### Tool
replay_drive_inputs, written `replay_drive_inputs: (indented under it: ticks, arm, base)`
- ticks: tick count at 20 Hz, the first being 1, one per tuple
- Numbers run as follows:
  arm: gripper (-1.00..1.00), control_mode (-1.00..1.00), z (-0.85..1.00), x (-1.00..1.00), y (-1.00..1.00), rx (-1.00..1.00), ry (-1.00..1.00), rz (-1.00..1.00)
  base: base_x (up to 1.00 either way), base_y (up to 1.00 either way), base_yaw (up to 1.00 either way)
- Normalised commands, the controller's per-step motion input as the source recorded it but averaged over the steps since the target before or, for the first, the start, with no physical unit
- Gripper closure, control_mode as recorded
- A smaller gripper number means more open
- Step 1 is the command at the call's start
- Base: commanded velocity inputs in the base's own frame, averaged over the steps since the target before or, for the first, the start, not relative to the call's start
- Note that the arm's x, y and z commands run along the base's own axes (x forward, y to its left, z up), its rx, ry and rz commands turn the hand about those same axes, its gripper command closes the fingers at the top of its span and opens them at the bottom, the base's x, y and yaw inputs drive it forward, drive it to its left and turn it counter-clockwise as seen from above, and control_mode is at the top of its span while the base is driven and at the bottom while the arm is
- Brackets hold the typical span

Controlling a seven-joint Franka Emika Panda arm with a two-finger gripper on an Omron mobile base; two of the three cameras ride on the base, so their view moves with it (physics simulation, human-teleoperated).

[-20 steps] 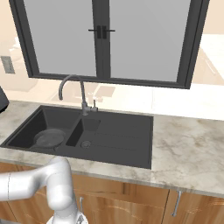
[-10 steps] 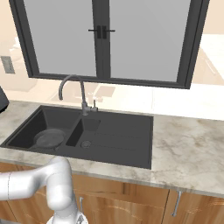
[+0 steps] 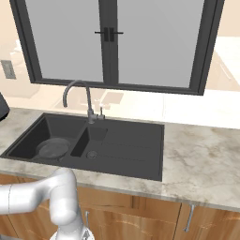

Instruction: Pick the pan and sponge and place them into the sink. Then turn on the water.

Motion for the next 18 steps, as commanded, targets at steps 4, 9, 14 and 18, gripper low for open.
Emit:
replay_drive_inputs:
  ticks: [4,9,14,18]
  arm:
    - [1.0,-1.0,0.22,0.0,-0.04,0.01,-0.04,-0.05]
    - [1.0,-1.0,0.36,0.0,-0.12,0.01,-0.04,-0.09]
    - [1.0,-1.0,0.4,-0.02,-0.22,0.02,0.0,-0.12]
    - [1.0,-1.0,0.46,-0.05,-0.34,0.03,0.02,-0.12]
  base:
    - [0.0,0.0,0.0]
    - [0.0,0.0,0.0]
    - [0.0,0.0,0.0]
    - [0.0,0.0,0.0]
